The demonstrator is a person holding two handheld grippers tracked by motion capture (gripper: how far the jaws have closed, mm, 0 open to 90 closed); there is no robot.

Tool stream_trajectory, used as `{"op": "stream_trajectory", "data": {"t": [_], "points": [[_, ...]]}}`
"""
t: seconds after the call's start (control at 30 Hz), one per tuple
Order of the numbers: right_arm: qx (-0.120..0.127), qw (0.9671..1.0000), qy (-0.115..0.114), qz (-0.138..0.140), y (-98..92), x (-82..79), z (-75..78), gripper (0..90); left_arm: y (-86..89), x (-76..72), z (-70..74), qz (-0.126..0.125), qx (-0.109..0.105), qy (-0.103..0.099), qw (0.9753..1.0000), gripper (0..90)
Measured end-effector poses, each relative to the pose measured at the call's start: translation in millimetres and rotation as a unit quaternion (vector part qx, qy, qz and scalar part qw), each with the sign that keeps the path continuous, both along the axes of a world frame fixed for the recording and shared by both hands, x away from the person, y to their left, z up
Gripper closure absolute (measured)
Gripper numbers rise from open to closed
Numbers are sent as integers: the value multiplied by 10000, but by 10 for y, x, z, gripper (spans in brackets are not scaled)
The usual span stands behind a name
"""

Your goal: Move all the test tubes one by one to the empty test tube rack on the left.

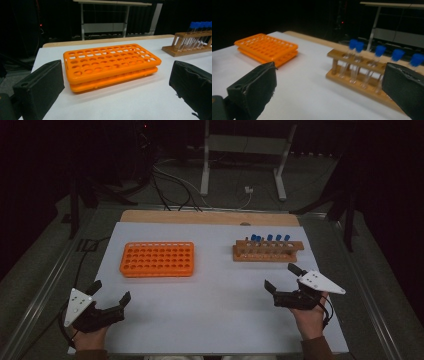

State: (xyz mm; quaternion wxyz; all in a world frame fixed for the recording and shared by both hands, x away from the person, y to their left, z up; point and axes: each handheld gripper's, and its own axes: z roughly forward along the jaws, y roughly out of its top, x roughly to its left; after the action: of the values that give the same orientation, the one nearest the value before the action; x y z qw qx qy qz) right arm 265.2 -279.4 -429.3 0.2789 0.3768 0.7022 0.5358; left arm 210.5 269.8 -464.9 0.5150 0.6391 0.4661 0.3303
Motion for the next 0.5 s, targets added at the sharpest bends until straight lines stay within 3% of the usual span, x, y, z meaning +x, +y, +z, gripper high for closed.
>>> {"op": "stream_trajectory", "data": {"t": [0.2, 0.5], "points": [[65, 9998, -17, -188, -81, 144, 72, 0, -7, 23, -21, 56, 65, 24, 10000, 5], [110, 9995, 17, -298, -168, 344, 96, 0, 0, 22, -24, 32, -27, -4, 10000, 5]]}}
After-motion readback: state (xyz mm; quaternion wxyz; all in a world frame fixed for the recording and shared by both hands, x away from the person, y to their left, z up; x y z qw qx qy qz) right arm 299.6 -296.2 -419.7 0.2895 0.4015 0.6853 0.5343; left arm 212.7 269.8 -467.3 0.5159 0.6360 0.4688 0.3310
